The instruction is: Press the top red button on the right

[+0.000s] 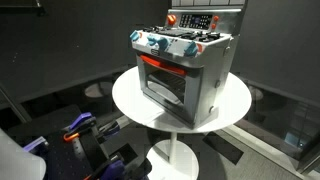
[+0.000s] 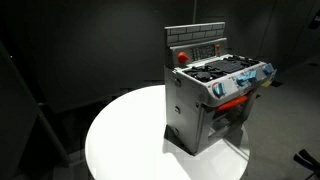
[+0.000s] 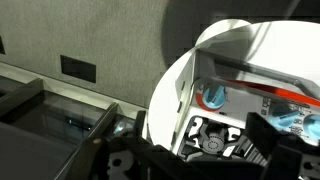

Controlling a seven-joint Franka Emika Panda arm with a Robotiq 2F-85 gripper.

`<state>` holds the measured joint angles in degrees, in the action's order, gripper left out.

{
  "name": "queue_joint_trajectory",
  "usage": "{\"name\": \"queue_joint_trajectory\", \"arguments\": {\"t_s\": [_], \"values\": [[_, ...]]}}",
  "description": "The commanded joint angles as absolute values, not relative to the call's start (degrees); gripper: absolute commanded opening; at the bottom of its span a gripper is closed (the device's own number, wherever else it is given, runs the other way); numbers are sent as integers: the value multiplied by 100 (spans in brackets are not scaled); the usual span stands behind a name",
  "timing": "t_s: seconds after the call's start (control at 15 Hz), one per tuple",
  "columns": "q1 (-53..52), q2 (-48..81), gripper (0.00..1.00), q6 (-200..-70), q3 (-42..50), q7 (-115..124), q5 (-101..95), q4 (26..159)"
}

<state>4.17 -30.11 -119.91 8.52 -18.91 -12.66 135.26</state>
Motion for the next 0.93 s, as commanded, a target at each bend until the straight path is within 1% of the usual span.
{"name": "queue_joint_trajectory", "arguments": {"t_s": [0.0, 0.27, 0.87], "values": [[414, -3010, 100, -11980, 852, -1890, -1265, 13510], [413, -2757, 100, -12080, 791, -1619, -1203, 13334], [368, -1701, 100, -13199, 370, -641, -1221, 12721]]}}
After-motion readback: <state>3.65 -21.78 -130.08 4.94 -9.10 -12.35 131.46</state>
